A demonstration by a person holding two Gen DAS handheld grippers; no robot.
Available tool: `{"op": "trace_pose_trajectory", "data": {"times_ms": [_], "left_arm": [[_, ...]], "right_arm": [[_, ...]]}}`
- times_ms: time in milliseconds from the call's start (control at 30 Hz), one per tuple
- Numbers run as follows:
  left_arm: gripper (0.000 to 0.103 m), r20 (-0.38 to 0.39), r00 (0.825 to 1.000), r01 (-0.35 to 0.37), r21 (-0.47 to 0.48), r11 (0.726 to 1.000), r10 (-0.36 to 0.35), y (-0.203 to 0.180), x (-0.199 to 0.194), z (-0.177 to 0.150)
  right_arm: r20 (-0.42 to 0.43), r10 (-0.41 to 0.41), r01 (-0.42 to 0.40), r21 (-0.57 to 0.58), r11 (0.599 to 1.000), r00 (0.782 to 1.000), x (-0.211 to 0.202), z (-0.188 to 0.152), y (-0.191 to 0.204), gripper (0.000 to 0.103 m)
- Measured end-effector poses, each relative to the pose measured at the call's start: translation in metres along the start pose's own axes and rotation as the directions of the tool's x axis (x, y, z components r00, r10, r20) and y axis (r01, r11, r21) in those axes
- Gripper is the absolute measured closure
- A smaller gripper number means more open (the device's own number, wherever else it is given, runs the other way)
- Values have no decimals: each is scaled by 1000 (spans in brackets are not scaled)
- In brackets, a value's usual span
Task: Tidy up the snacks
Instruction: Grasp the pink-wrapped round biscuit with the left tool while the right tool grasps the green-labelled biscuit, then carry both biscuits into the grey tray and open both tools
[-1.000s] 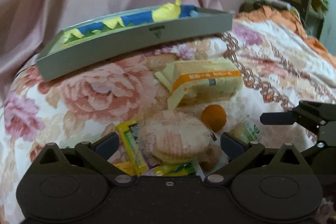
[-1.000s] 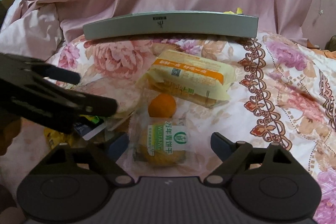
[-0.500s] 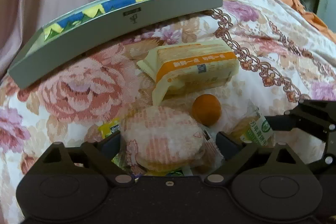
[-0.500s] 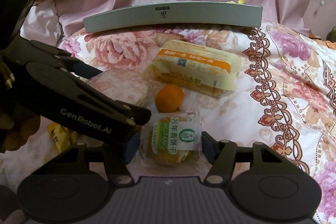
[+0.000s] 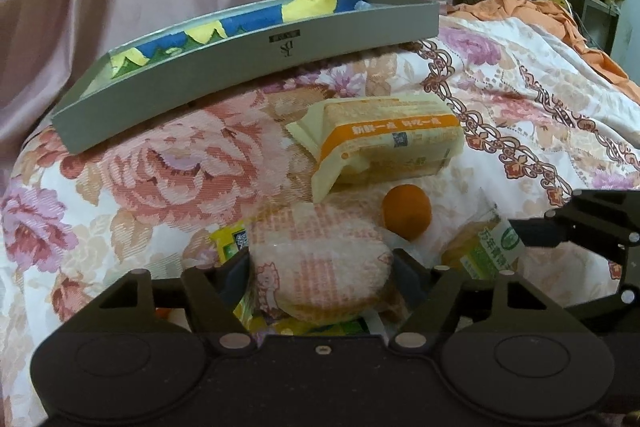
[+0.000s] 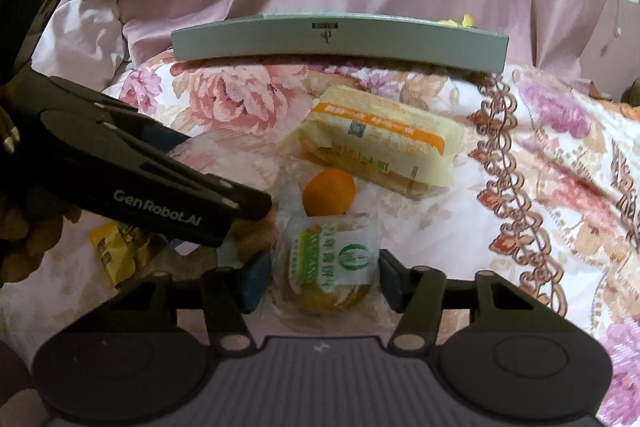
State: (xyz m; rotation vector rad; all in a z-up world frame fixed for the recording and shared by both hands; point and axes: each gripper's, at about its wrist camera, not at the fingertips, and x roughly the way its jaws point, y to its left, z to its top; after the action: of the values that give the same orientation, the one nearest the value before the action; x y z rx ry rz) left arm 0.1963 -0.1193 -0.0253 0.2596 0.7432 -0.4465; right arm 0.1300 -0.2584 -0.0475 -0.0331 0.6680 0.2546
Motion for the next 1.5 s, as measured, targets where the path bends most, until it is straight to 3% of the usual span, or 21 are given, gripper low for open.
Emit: {"op": "trace_pose_trajectory", "data": {"times_ms": [400,700,867,1067,1167,1333,1500], "left_arm": [[29,99,993,-63,-36,997,67,-4,-34,-1],[29,230,968,-84,-85,993,102,-4,-64,25],[29,302,943,-102,-131,986,138,4,-70,57],[29,368,914,-106,-190,976,171,13,-60,101],[29,379,907,-103,-215,971,181,16,-46,122],[29,365,915,-84,-245,966,172,17,-13,149],[29,327,932,-67,-270,960,157,21,24,164]], "right_arm": [[62,-70,76,-105,992,996,-10,2,10,49],[182,-111,134,-118,984,977,-27,9,8,49],[289,-137,161,-62,985,948,-38,30,-8,49],[427,-183,196,14,981,886,-37,70,-43,48],[474,-197,201,44,979,858,-28,90,-61,48],[527,-203,173,106,979,825,-8,113,-87,48],[538,-188,142,125,982,822,22,116,-102,48]]}}
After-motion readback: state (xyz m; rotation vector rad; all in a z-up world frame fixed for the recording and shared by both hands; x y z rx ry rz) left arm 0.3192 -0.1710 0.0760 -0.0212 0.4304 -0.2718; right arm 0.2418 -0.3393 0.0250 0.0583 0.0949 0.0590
